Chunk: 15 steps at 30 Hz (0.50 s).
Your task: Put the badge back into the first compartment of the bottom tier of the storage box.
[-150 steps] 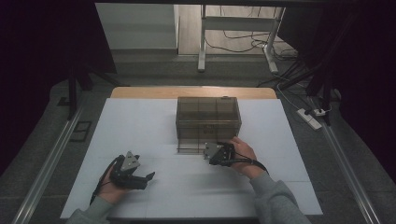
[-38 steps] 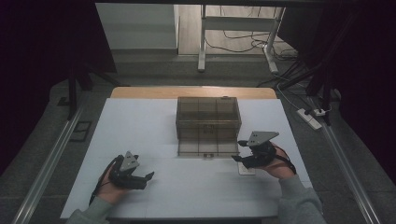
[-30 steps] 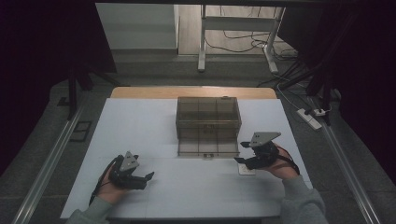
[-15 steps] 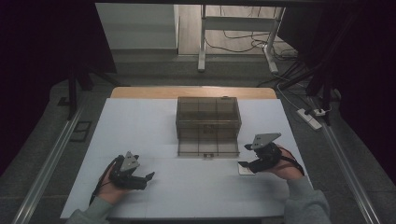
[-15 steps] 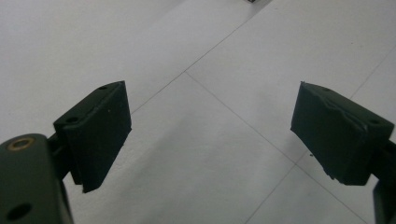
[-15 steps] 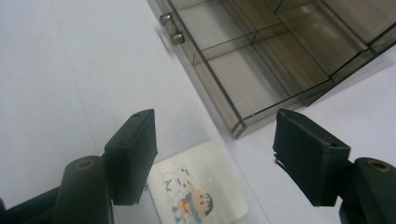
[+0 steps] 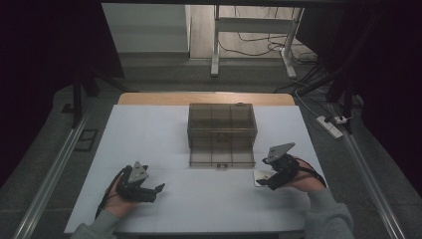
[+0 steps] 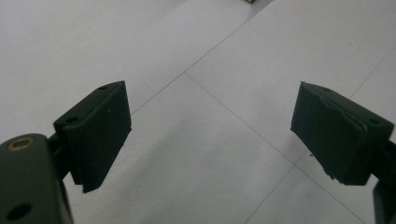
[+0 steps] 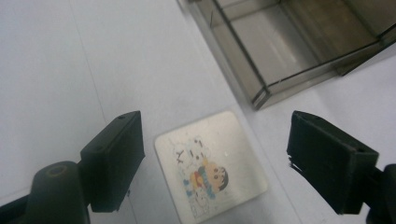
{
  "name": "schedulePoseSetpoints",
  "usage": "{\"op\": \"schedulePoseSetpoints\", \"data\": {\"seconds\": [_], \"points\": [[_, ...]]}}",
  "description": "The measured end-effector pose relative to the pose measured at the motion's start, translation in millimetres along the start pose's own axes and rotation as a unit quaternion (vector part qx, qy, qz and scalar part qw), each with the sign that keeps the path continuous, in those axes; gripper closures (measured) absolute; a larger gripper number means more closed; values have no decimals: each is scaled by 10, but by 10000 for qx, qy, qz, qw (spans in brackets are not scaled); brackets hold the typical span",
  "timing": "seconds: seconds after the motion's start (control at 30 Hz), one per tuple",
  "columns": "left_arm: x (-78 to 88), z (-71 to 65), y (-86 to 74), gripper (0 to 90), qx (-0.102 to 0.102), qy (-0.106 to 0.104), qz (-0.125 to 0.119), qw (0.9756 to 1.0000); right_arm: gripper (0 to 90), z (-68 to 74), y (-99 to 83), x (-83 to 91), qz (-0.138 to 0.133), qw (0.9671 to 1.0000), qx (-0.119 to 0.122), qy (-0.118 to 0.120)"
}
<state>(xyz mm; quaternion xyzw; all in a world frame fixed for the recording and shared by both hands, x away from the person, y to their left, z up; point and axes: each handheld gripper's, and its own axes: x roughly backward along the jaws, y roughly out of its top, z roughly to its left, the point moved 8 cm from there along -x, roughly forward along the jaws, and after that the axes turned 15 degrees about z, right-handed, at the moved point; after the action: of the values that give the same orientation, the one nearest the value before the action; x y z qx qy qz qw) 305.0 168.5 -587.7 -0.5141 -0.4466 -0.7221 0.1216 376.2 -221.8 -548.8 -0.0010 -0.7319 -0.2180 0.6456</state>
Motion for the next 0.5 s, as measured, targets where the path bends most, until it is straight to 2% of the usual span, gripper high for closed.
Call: {"op": "schedulePoseSetpoints", "data": {"seconds": [0.23, 0.5], "points": [[2, 6, -1, 124, 13, -7, 3, 10000, 154, 21, -52, -102, 234, 9994, 137, 216], [-5, 4, -1, 124, 1, -1, 13, 10000, 140, 23, -61, -202, 358, 9988, 245, 230]]}}
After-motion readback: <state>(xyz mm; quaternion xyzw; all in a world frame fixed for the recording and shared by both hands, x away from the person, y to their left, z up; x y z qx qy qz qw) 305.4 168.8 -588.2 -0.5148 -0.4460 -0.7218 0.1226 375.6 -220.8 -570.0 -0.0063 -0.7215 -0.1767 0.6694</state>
